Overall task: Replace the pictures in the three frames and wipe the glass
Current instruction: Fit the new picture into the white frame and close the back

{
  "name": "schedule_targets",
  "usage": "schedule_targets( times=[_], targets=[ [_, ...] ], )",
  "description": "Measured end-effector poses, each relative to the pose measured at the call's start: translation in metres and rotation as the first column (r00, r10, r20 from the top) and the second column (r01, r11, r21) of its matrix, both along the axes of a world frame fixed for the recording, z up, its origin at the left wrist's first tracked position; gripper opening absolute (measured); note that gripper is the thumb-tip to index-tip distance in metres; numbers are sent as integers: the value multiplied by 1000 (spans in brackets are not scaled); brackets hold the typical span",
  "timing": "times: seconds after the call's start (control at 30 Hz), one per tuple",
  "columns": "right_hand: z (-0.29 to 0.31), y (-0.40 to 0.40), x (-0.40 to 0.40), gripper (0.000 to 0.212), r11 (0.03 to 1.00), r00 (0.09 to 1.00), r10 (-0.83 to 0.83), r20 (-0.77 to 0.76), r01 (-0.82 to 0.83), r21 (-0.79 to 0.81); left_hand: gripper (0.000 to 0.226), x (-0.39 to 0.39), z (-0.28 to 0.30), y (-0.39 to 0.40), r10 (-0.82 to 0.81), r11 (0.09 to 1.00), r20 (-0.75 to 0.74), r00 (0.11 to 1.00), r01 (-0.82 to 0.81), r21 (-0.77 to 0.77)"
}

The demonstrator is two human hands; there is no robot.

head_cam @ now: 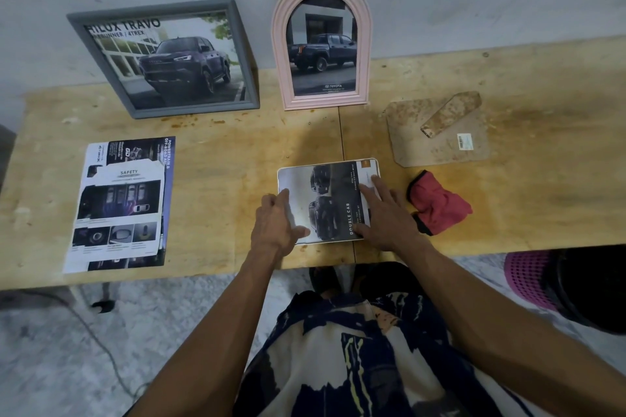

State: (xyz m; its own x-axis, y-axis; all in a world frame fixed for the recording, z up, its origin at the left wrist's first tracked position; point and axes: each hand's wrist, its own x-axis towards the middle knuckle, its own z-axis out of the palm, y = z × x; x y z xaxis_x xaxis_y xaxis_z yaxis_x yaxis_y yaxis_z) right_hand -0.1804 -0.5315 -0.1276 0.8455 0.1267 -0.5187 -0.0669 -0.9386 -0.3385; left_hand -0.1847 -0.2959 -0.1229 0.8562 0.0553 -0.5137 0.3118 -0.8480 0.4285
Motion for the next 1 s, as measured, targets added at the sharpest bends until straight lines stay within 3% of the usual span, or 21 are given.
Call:
schedule_targets(
  times=[0.27,0.43,0.53,0.67,0.87,1.0],
  targets=[
    [8,-1,-2,86,998,998,-49,49,47,41,98,-1,6,1,29,998,7,1000,-28,-63],
    [25,-11,2,68,982,974,-168,150,152,115,90,9,17,-19,63,994,163,985,-76,73],
    [37,-25,10,58,965,946,-246,211,220,139,77,26,23,-48,116,993,215,970,-119,-3],
    [42,-60,23,61,913,900,-397,178,368,178,71,47,26,-95,89,991,236,968,-64,-114],
    [36,-127,55,58,856,847,-512,142,489,167,74,83,30,-169,40,984,195,980,-4,-180],
    [33,-171,86,53,818,816,-569,100,551,162,69,114,34,-209,65,990,98,993,-52,-134]
  ],
)
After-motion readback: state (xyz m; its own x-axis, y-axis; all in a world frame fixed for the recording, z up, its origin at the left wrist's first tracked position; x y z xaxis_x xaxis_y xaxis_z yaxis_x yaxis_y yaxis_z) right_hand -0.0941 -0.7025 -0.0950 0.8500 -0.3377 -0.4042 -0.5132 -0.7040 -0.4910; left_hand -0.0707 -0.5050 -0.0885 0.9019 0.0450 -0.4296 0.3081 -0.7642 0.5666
